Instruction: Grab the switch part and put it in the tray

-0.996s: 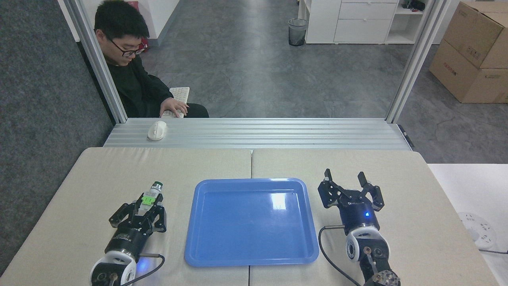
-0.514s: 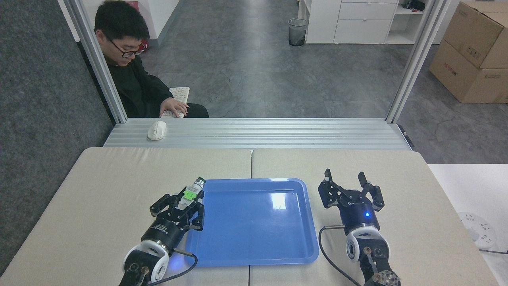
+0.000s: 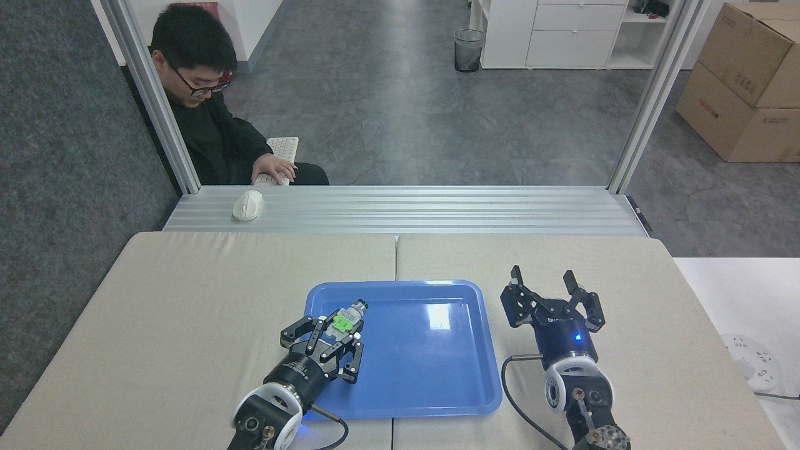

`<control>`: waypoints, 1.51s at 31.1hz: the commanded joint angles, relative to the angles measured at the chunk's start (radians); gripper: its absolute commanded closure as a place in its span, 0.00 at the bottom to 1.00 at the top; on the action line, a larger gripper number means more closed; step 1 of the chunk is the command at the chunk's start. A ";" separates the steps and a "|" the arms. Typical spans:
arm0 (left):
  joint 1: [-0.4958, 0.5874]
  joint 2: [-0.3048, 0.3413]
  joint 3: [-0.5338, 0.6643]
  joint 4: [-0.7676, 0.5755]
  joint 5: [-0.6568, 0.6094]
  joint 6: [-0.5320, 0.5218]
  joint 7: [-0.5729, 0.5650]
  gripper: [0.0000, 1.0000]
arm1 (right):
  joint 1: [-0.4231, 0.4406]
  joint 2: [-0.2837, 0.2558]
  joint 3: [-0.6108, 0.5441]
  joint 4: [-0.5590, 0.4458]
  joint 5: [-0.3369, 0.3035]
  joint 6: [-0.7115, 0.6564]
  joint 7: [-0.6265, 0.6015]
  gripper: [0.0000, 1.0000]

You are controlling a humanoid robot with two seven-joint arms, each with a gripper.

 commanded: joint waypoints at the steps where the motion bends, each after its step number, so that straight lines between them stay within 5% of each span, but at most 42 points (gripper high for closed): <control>1: -0.003 -0.029 -0.065 0.009 -0.016 0.015 -0.002 0.52 | -0.001 0.004 -0.025 0.000 0.000 0.000 0.000 0.00; 6: 0.003 -0.024 -0.057 -0.034 -0.014 0.069 0.000 0.14 | -0.001 0.004 -0.025 0.000 0.000 0.000 0.000 0.00; 12: 0.005 -0.021 -0.031 -0.064 -0.011 0.123 0.008 0.01 | 0.001 0.004 -0.025 0.000 0.000 0.000 0.000 0.00; 22: 0.008 -0.013 0.168 -0.066 0.038 0.178 0.026 0.01 | -0.001 0.004 -0.026 0.000 0.000 0.000 -0.005 0.00; 28: -0.009 0.008 0.307 0.073 0.095 0.181 0.073 0.01 | 0.001 0.004 -0.026 0.000 0.000 0.000 -0.005 0.00; 47: -0.021 0.014 0.317 0.074 0.095 0.248 0.187 0.00 | -0.001 0.003 -0.025 0.000 0.000 0.000 -0.006 0.00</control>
